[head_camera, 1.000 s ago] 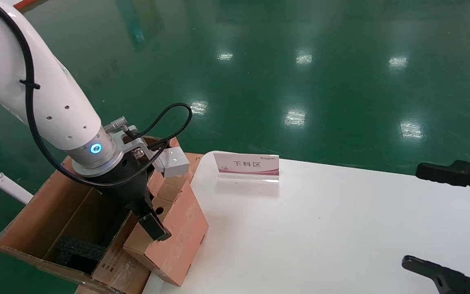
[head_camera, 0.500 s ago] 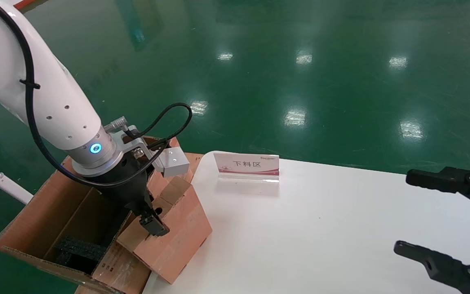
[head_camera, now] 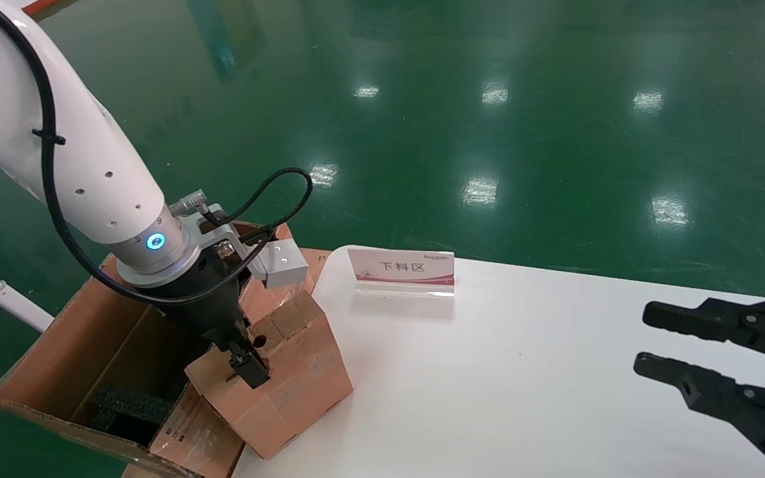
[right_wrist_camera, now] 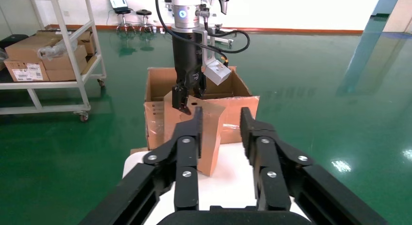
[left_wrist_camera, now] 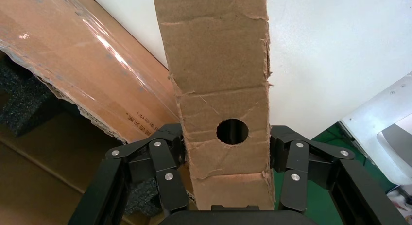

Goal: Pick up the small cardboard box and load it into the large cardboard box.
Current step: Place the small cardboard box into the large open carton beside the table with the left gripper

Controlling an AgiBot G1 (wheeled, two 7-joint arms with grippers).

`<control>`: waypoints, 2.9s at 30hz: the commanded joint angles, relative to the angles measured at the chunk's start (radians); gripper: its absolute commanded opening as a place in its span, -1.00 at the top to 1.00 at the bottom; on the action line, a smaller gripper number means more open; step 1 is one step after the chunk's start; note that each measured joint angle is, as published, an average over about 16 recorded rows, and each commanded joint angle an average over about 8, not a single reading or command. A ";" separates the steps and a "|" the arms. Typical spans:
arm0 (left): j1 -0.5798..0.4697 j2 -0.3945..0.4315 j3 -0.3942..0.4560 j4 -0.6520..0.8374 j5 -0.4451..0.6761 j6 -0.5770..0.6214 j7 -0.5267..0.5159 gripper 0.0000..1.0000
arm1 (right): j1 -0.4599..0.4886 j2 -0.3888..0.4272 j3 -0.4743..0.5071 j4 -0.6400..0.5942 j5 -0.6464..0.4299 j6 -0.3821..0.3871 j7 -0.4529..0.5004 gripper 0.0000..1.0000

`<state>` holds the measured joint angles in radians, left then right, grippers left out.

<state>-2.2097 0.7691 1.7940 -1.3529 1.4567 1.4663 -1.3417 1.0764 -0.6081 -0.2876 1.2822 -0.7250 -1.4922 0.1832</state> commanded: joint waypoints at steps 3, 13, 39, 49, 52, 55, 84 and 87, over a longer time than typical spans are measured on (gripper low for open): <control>-0.001 0.001 -0.003 0.007 -0.005 -0.001 0.003 1.00 | 0.000 0.000 0.000 0.000 0.000 0.000 0.000 -0.84; -0.096 -0.042 -0.096 0.098 -0.144 0.013 0.089 1.00 | 0.000 0.000 -0.001 -0.001 0.000 0.000 0.000 -1.00; -0.491 -0.023 0.051 0.619 -0.043 0.132 0.503 1.00 | 0.001 0.001 -0.002 -0.001 0.001 0.000 -0.001 -1.00; -0.480 -0.046 0.289 0.667 -0.099 0.129 0.507 1.00 | 0.001 0.001 -0.003 -0.001 0.002 0.001 -0.002 -1.00; -0.466 -0.052 0.339 0.671 -0.121 0.124 0.484 1.00 | 0.001 0.001 -0.003 -0.001 0.002 0.001 -0.002 -1.00; -0.447 -0.059 0.377 0.672 -0.146 0.121 0.457 1.00 | 0.001 0.001 -0.003 -0.001 0.002 0.001 -0.002 -1.00; -0.266 -0.111 0.490 0.566 -0.115 -0.079 0.223 1.00 | 0.002 0.002 -0.005 -0.001 0.003 0.002 -0.003 -1.00; -0.259 -0.114 0.496 0.552 -0.097 -0.105 0.204 1.00 | 0.002 0.002 -0.005 -0.001 0.003 0.002 -0.003 -1.00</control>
<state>-2.4694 0.6558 2.2894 -0.7990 1.3581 1.3625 -1.1387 1.0780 -0.6063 -0.2928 1.2813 -0.7217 -1.4906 0.1804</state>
